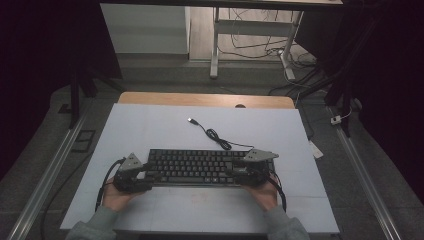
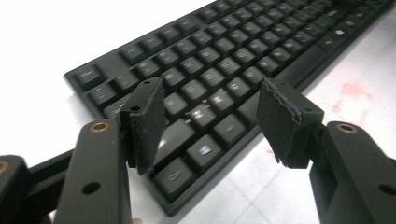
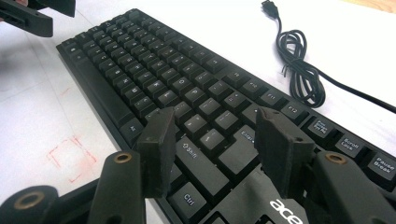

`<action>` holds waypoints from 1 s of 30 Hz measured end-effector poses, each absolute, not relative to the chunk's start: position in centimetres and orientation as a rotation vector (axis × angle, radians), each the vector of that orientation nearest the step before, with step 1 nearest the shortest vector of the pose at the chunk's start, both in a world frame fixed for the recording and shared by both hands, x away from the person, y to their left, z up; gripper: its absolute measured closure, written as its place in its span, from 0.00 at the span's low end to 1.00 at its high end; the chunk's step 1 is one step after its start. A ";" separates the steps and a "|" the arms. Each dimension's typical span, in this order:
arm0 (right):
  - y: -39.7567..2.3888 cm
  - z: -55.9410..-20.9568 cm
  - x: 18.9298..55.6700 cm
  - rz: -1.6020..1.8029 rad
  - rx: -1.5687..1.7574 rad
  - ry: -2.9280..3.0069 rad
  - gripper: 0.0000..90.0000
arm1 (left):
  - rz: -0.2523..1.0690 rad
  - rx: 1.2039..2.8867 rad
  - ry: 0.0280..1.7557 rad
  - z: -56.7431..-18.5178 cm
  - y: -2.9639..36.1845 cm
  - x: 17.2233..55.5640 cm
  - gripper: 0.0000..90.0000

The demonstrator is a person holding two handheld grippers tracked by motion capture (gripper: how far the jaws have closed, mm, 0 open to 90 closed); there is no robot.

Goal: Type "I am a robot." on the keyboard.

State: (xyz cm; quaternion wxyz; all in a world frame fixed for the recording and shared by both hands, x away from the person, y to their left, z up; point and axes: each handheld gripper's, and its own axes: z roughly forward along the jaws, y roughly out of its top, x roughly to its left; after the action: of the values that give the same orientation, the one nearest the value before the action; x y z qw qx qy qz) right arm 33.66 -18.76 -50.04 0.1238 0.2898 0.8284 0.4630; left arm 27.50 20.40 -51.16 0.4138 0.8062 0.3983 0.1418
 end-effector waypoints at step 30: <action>-20.3 -50.5 32.3 1.334 0.878 2.409 0.52 | 0.209 2.204 0.800 -50.5 13.7 29.3 0.99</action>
State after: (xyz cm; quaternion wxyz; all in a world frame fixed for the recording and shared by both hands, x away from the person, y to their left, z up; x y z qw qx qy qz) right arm 32.31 -20.28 -50.50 0.1253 0.3015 0.8269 0.4579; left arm 29.34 13.70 -50.49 0.3836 0.8647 0.3137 0.0819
